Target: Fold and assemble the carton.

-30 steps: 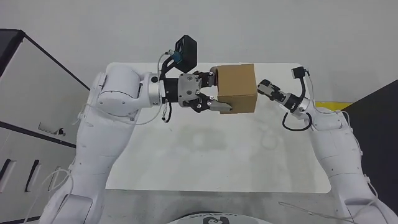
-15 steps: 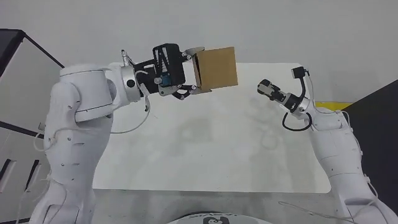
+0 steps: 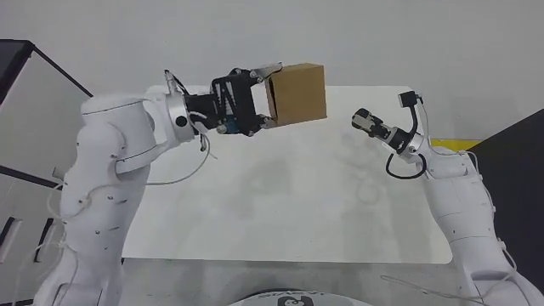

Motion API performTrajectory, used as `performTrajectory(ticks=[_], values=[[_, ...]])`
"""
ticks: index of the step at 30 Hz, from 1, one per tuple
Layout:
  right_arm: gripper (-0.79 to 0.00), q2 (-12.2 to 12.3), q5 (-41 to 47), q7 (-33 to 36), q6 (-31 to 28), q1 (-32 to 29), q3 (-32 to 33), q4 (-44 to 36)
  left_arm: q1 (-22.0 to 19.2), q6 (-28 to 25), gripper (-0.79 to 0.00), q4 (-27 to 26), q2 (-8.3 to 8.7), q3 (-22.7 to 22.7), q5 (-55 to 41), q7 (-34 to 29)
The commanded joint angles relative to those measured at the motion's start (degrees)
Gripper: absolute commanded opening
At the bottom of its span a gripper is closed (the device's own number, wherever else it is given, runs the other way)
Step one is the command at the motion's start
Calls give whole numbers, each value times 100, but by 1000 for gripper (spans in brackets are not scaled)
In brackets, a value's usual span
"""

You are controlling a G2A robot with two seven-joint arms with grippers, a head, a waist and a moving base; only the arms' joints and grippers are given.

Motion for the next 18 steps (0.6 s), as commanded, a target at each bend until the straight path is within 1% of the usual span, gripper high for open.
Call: performTrajectory(ticks=[1,4,5,10,11,12,14,18], values=[[0,0,0,0,0,0,0,0,-44,-119,-785,-248,37,-12,597,103],[0,0,0,0,0,0,0,0,-34,-119,-785,-428,94,-9,1279,521],[0,0,0,0,0,0,0,0,-9,-119,-785,-470,125,9,1526,721],[0,0,0,0,0,0,0,0,189,-101,-785,-658,275,-189,2802,1865],[0,0,0,0,0,0,0,0,264,-13,-785,-685,315,-237,3153,2199],[0,0,0,0,0,0,0,0,303,40,-785,-701,335,-254,3324,2368],[0,0,0,0,0,0,0,0,382,204,-785,-791,400,-271,3854,2946],[0,0,0,0,0,0,0,0,521,681,-785,-836,529,-271,4850,4005]])
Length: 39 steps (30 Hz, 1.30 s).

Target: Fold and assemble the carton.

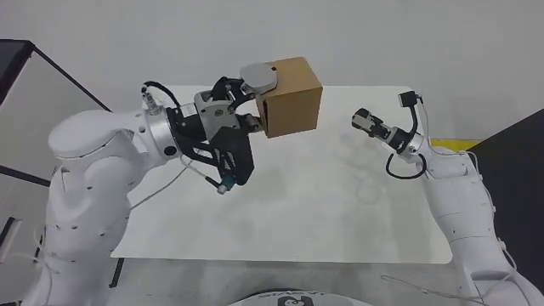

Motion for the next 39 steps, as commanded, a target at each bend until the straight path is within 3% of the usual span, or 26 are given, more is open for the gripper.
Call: performTrajectory(ticks=[1,4,12,23,27,39], values=[[0,0,0,0,0,0,0,0,58,285,-785,13,60,8,522,576],[0,0,0,0,0,0,0,0,105,549,-785,40,129,19,1052,1007],[0,0,0,0,0,0,0,0,120,589,-785,48,127,18,1028,990],[0,0,0,0,0,0,0,0,364,2418,-785,-62,205,51,1879,1494],[0,0,0,0,0,0,0,0,425,2831,-785,-117,214,24,1911,1571],[0,0,0,0,0,0,0,0,489,3126,-785,-214,265,-58,1979,1826]])
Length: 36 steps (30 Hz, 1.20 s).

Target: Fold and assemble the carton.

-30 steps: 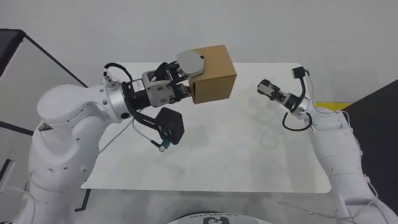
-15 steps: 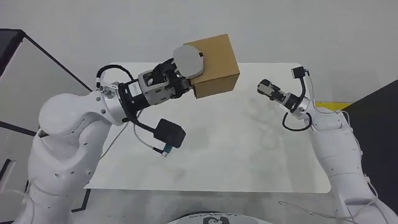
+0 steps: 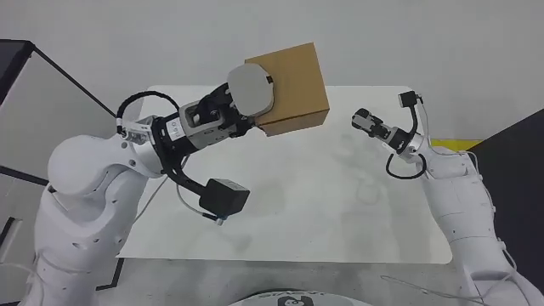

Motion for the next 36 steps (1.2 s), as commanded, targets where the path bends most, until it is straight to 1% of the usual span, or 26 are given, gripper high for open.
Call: performTrajectory(ticks=[1,12,18,20,23,25,27,29,36], values=[[0,0,0,0,0,0,0,0,11,43,-785,-19,10,-13,26,53],[0,0,0,0,0,0,0,0,69,333,-785,-77,58,-20,214,319],[0,0,0,0,0,0,0,0,147,305,-785,-22,66,-8,31,260],[0,0,0,0,0,0,0,0,188,62,-785,20,64,12,-211,145],[0,0,0,0,0,0,0,0,274,-744,-785,234,65,31,-628,-319],[0,0,0,0,0,0,0,0,345,-1042,-785,313,46,50,-1140,-581],[0,0,0,0,0,0,0,0,376,-1163,-785,316,24,42,-1609,-833],[0,0,0,0,0,0,0,0,382,-1295,-785,315,11,79,-1982,-936],[0,0,0,0,0,0,0,0,377,-1303,-785,308,9,81,-2025,-957]])
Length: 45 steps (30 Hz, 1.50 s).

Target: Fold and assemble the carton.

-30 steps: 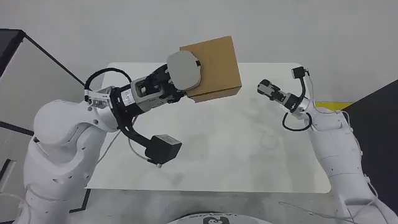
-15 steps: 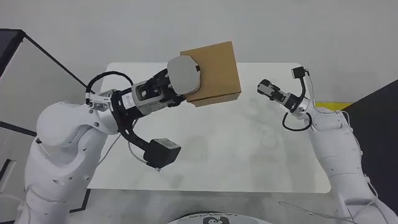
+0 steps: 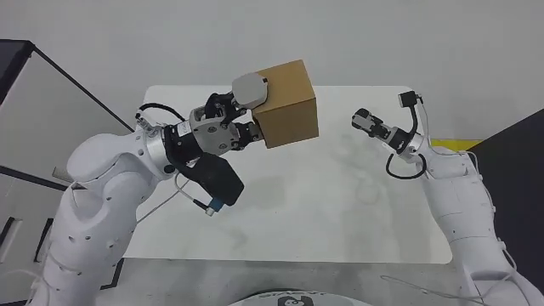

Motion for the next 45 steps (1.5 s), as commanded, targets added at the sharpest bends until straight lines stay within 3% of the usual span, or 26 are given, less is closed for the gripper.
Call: performTrajectory(ticks=[1,5,10,15,25,36,39,45], values=[[0,0,0,0,0,0,0,0,0,0,-785,0,0,0,-1,0],[0,0,0,0,0,0,0,0,47,-81,-785,174,-40,48,-731,-435],[0,0,0,0,0,0,0,0,-233,-960,-785,286,-76,198,-1843,-1512],[0,0,0,0,0,0,0,0,-384,-906,-785,354,-140,420,-2766,-2298],[0,0,0,0,0,0,0,0,-352,-844,-785,351,-148,457,-2897,-2353],[0,0,0,0,0,0,0,0,-262,-1681,-785,529,-91,252,-4129,-2837],[0,0,0,0,0,0,0,0,-230,-2032,-785,537,-54,214,-4432,-3311],[0,0,0,0,0,0,0,0,-228,-2051,-785,533,-50,203,-4473,-3356]])
